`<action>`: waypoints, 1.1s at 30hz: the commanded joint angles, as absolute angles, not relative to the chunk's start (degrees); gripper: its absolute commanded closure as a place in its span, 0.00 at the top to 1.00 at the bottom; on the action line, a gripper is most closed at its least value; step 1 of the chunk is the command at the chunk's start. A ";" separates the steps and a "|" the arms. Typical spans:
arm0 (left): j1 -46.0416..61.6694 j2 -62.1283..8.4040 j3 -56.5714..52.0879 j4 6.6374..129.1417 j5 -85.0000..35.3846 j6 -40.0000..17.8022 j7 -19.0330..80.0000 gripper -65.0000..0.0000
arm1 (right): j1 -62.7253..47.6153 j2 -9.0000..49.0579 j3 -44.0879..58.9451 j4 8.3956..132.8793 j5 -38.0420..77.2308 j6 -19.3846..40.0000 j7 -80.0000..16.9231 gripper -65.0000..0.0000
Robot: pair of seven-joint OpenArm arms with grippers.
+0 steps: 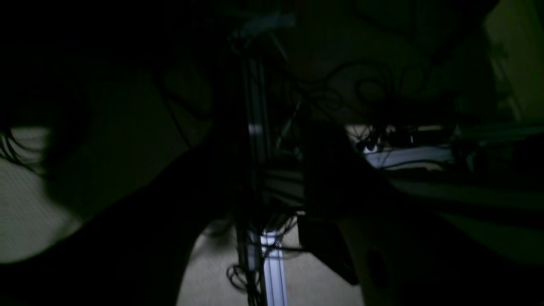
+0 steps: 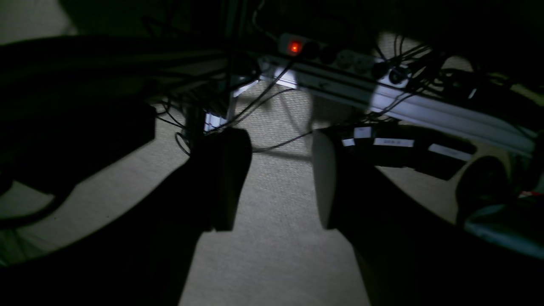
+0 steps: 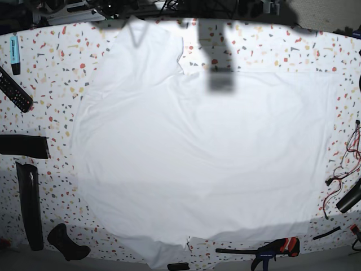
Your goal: Fold the T-shirt properly
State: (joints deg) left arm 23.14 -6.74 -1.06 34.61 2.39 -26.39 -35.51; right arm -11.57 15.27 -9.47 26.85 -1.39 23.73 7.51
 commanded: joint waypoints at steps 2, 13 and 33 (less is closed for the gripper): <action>26.11 -7.38 -1.02 37.69 2.13 -26.85 -35.86 0.38 | -13.85 16.78 -9.45 29.28 -1.30 24.71 7.84 0.43; 39.75 -11.53 -1.02 52.31 1.96 -26.83 -35.70 0.38 | -34.28 24.71 -9.45 53.45 6.55 29.43 7.68 0.43; 63.07 -15.29 -1.13 86.85 1.96 -24.67 -35.38 0.38 | -63.79 32.05 1.67 101.49 11.29 38.87 -2.24 0.43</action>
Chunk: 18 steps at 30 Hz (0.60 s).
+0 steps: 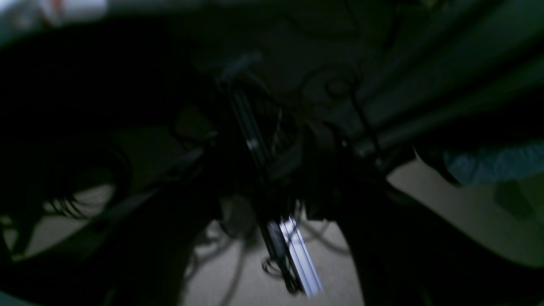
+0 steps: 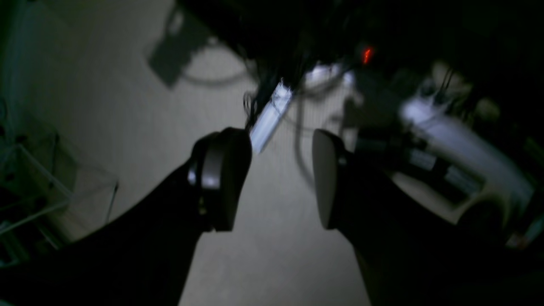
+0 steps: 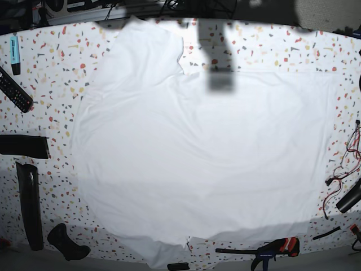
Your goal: Fold the T-shirt properly
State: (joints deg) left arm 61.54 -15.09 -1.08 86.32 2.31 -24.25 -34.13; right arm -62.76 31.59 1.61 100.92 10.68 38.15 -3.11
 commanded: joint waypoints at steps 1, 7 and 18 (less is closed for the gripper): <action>63.22 -15.29 -1.15 87.96 1.96 -24.67 -35.18 0.38 | -63.88 32.05 3.05 103.24 12.19 39.51 -2.79 0.43; 63.20 -15.29 -3.18 95.31 1.93 -24.64 -29.95 0.38 | -63.79 32.05 12.03 112.53 22.11 39.68 -8.08 0.43; 61.87 -15.29 -18.48 112.84 1.89 -25.63 -30.00 0.38 | -57.12 32.08 26.55 126.54 38.35 40.00 -19.68 0.43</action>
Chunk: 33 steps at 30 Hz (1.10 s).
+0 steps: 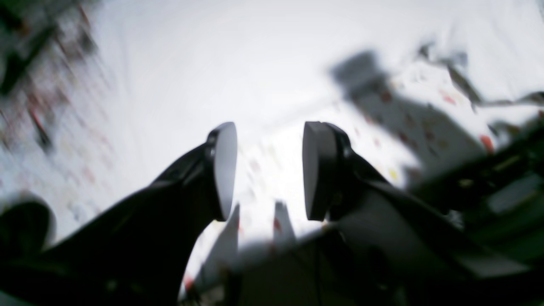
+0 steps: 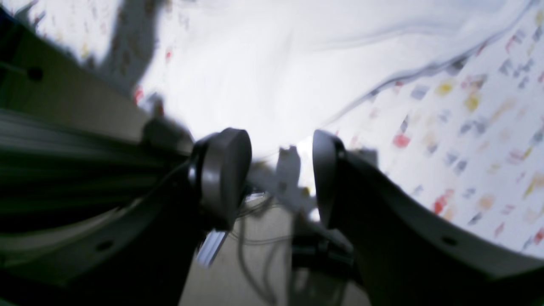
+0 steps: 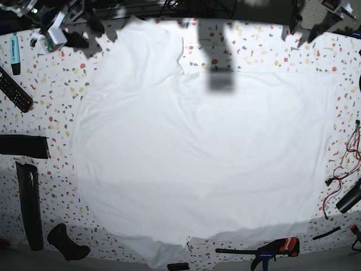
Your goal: Fold the T-shirt properly
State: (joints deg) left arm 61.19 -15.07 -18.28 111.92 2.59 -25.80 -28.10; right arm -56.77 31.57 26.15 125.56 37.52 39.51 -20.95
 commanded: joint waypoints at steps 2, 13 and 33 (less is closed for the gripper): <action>60.58 -15.29 -19.44 115.72 1.89 -26.68 -29.93 0.38 | -54.89 32.10 27.27 127.79 40.82 40.00 -22.26 0.43; 50.09 -15.46 -19.44 123.11 13.50 -26.68 -2.61 0.59 | -52.07 39.27 27.16 135.00 28.42 40.00 -39.86 0.43; 40.99 -32.62 -11.68 106.10 30.13 -21.98 -1.34 0.63 | -52.53 49.04 26.81 135.00 -0.75 40.00 -30.17 0.43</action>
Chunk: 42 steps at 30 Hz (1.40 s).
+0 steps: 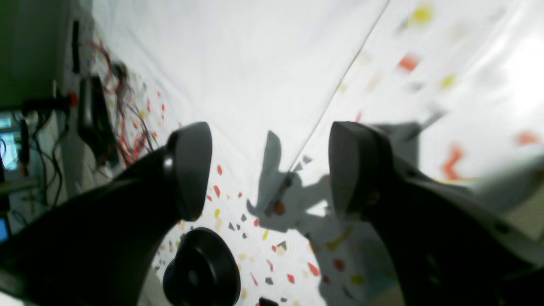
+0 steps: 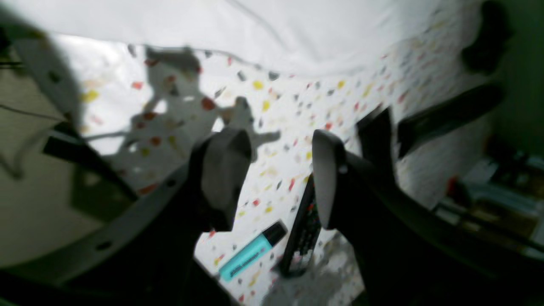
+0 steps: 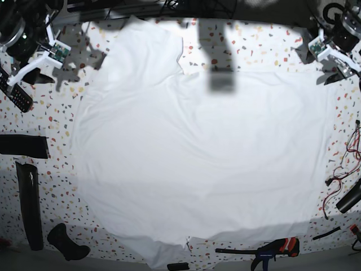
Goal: Fold the T-shirt properly
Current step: 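Lower both grippers onto the shirt's collar-side edge and pinch the fabric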
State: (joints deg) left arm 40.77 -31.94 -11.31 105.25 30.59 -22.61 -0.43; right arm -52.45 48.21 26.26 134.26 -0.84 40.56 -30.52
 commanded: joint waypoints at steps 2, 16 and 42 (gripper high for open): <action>38.54 -33.19 -8.71 102.26 32.25 -20.25 -1.32 0.63 | -52.53 49.04 26.81 135.00 -0.60 40.00 -30.17 0.43; 31.55 -35.53 0.95 89.34 40.56 -12.40 1.72 0.59 | -52.51 46.22 14.15 135.00 3.62 40.00 -30.09 0.43; 31.55 -35.73 0.95 92.73 40.51 -12.36 0.23 0.00 | -37.08 41.43 -19.33 119.96 -19.90 39.57 -27.57 0.43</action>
